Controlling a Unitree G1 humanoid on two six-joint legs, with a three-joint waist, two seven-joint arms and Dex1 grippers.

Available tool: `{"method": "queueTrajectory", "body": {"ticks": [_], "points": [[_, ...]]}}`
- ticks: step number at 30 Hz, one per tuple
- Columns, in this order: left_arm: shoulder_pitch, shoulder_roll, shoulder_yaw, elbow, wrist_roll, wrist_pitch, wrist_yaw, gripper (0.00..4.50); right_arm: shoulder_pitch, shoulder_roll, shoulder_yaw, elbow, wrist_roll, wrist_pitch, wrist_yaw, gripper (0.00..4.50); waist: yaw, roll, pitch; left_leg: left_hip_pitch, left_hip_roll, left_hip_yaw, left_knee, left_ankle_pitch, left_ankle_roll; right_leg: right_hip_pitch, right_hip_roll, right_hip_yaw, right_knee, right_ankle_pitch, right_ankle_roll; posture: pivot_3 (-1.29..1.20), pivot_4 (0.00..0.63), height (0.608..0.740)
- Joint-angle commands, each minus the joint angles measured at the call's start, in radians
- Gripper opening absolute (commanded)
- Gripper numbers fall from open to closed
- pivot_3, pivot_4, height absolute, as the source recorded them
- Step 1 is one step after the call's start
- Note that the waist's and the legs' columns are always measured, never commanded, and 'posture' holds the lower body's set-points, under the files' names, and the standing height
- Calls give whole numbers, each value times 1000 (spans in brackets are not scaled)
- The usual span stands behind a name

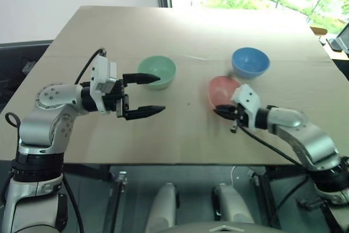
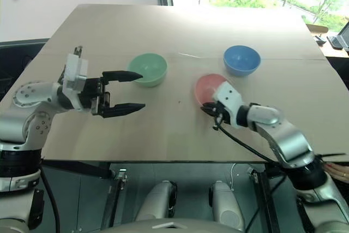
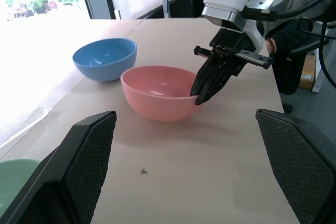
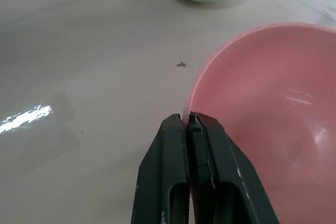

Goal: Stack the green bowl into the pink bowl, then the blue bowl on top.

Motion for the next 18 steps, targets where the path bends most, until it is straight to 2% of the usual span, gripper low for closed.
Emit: {"method": "queueTrajectory", "body": {"ticks": [1,2,3,5,8,10,11,14,18], "points": [[17,11,29,-53,-6,-1,26,4500,-73,21,19,89,-44,-38,27,44,1,0,0,0,0,0,0,0,0,0,0,0,0,0,0,0,150,740],[23,12,29,-59,-3,-5,30,4500,-86,26,15,102,-44,-39,33,695,2,0,0,0,0,0,0,0,0,0,0,0,0,0,0,0,150,740],[29,11,31,-64,1,-6,41,4500,-96,29,14,115,-46,-41,42,912,4,0,0,-1,0,0,0,0,0,0,0,0,0,0,0,0,150,740],[37,8,32,-68,19,-14,72,4500,-114,32,12,135,-55,-48,57,1787,7,0,0,-1,0,-1,-1,0,0,-1,0,-1,0,0,0,0,150,740],[53,9,19,-71,85,-50,123,4500,-126,24,-4,120,-51,-45,80,2777,5,0,0,-2,0,0,-1,0,0,-1,0,0,0,0,0,0,150,740],[41,6,13,-62,129,-45,186,4500,-113,32,-61,69,-16,-77,82,3640,5,0,0,-2,0,0,-1,0,0,-2,0,0,0,0,0,0,150,740],[33,2,10,-57,182,-58,245,4500,-95,49,-110,28,26,-98,78,3917,5,0,0,-2,0,0,-1,0,0,-2,0,0,0,0,0,0,150,740],[16,2,-25,-54,356,-103,391,4500,-40,73,-218,-63,112,-118,63,4052,5,0,0,-2,0,0,-1,0,0,-3,0,0,1,0,0,0,150,740],[-61,42,-167,4,574,-118,457,4500,26,55,-269,-126,111,-159,55,4052,21,0,0,-6,-1,-2,0,0,0,-5,0,-1,1,0,0,0,150,740]]}}
